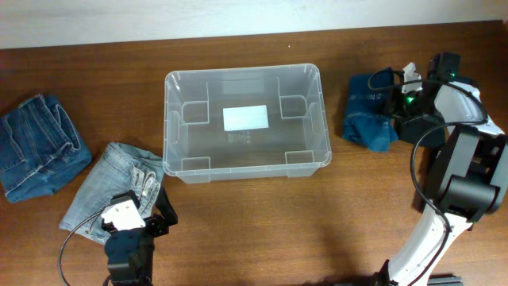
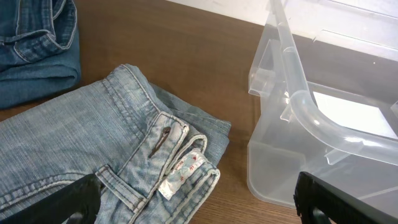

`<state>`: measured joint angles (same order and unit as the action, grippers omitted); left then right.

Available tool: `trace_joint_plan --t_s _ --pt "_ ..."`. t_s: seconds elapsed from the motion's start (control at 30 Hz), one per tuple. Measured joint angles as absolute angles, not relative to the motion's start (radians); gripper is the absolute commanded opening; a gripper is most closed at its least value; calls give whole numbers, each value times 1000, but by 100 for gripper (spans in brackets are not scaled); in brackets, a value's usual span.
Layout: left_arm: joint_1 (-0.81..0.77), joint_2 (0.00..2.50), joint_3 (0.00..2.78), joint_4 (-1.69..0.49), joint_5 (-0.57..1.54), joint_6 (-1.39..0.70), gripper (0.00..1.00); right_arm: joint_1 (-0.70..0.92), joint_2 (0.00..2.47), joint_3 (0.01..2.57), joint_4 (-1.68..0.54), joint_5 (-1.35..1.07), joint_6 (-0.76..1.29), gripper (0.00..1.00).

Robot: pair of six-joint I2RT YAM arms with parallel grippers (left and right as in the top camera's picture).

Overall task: Pack container
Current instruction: 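Lift the teal bundle and carry it over the clear container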

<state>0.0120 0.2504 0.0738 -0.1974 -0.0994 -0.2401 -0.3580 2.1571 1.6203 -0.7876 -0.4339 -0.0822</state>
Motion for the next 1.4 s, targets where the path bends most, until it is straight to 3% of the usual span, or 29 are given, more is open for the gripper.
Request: trace_joint_plan --t_s 0.27,0.57,0.87,1.13,1.4 --pt "12 250 74 -197 -100 -240 99 -352 2084 1691 -937 -394 -82 6" --pt "12 250 74 -197 -100 -240 100 -294 1756 1786 -1063 -385 -75 4" --pt "12 250 74 -197 -99 -241 100 30 1597 1798 -1000 -393 106 4" --pt "12 250 74 -197 -99 -241 99 311 1675 1798 -822 -374 366 4" --pt "12 250 74 -197 -99 -241 99 485 1849 1798 -719 -317 567 4"
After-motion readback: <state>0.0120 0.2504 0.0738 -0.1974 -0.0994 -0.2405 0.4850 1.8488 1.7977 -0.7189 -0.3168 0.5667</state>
